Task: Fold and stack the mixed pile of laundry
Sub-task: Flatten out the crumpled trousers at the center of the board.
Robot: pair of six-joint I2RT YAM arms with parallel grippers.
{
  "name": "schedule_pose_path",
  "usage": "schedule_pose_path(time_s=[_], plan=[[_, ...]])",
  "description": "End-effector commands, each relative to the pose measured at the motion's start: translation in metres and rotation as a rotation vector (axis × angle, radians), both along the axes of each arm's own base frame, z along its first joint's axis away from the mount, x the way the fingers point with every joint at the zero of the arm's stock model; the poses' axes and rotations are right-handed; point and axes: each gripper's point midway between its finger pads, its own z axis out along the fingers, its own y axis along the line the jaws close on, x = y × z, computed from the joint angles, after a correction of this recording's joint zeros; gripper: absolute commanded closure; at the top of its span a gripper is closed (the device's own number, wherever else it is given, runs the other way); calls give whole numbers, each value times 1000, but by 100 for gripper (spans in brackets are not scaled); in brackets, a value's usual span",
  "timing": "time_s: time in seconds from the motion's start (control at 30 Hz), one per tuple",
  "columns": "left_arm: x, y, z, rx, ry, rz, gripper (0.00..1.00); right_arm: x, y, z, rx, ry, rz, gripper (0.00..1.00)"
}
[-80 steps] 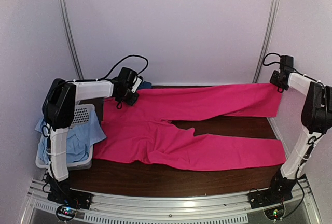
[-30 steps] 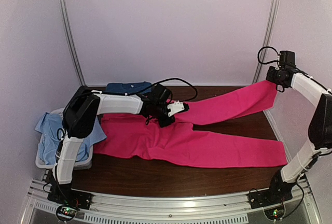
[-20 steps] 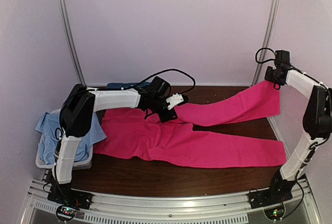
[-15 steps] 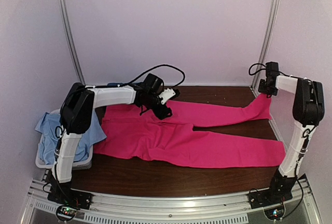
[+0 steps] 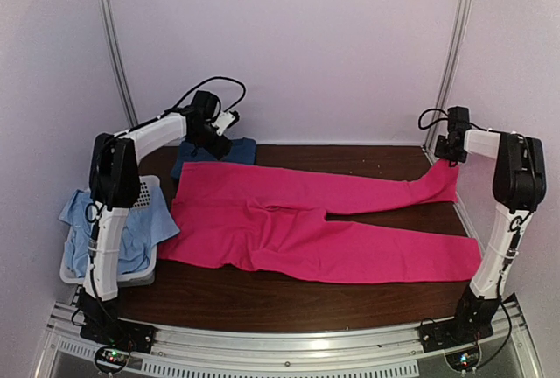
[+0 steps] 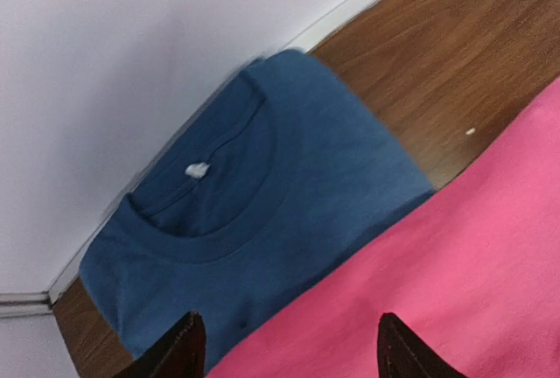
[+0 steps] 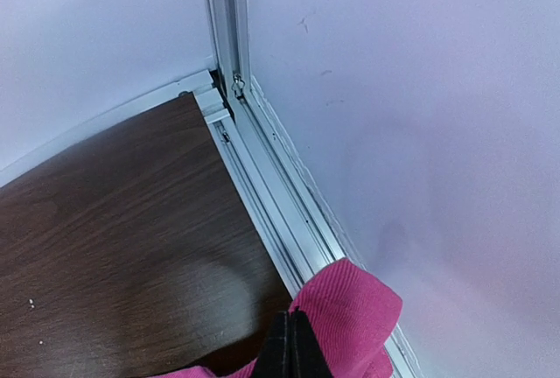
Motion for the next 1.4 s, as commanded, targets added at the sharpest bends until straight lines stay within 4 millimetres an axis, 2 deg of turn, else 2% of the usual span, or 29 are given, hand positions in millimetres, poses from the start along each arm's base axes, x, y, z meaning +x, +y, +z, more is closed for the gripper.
schedule_pose_path(time_s=[0.0,0.07,0.17,0.3,0.47,0.67,0.73,0.8,0.9,1.0,1.1,1.17,1.2,1.23,1.37], plan=[[-6,87,-35,143,164,93,32,1,3,34,7,-96,23,100],[-8,107,-45,123,198,122,33,1,4,33,10,-96,26,100],[-11,126,-52,41,242,153,34,1,5,31,15,-91,32,100],[-17,141,-61,-37,285,165,35,3,7,28,24,-93,40,100],[-22,133,-65,-192,329,120,35,4,7,25,28,-90,40,100],[-16,123,-68,-271,346,112,41,4,7,24,24,-87,40,100],[-12,121,-69,-296,351,115,46,4,7,25,25,-87,40,100],[-8,117,-70,-315,357,112,57,4,7,25,25,-88,41,100],[-2,119,-64,-320,336,133,79,4,8,28,29,-93,46,100],[-2,122,-48,-328,308,163,100,1,10,33,33,-101,47,100],[-10,128,-25,-344,243,207,100,-8,9,38,27,-108,36,100],[-23,137,-17,-342,201,260,100,-19,7,46,10,-121,16,100],[-28,141,0,-346,153,276,100,-24,5,51,1,-131,4,100],[-33,143,8,-350,124,285,100,-28,4,53,0,-140,-1,100],[-48,150,27,-354,69,324,100,-41,4,59,5,-151,-14,100]])
